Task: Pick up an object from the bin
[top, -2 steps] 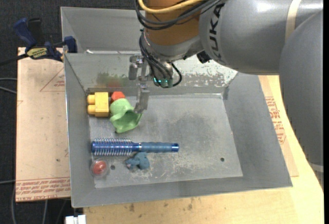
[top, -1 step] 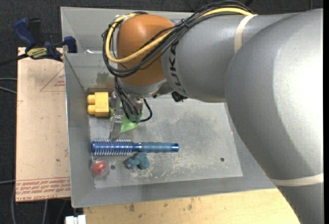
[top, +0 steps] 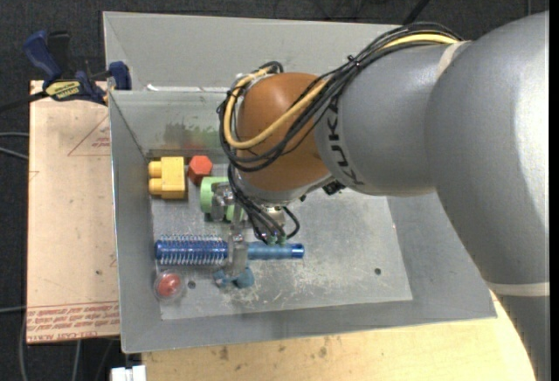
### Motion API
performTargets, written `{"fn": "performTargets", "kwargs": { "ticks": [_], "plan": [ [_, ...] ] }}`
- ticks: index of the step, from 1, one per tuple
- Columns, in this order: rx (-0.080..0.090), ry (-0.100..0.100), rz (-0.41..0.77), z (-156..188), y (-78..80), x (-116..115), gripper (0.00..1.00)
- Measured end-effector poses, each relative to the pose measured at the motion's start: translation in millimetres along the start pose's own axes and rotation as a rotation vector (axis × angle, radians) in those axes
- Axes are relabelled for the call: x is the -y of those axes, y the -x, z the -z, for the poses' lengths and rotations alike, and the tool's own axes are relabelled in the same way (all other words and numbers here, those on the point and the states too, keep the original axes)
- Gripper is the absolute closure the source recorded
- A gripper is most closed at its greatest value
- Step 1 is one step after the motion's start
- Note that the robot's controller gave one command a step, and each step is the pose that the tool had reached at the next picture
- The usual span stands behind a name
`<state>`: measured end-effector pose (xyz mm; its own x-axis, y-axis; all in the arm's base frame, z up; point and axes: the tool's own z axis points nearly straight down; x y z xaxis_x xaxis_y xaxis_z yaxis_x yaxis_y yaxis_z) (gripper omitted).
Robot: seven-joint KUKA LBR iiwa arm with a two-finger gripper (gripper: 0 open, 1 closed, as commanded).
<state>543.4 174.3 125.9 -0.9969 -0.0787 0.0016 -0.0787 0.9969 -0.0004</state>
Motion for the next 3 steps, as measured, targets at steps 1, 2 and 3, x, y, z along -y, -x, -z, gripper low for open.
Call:
{"fn": "performTargets", "kwargs": {
  "ticks": [1,2,3],
  "plan": [
    [-0.005,0.000,0.062,-57.4,-18.8,2.0,0.00],
    [0.000,0.002,0.061,-54.6,-17.2,1.8,1.00],
    [0.011,0.004,0.134,90.3,-23.2,-46.8,1.00]
  ]
}}
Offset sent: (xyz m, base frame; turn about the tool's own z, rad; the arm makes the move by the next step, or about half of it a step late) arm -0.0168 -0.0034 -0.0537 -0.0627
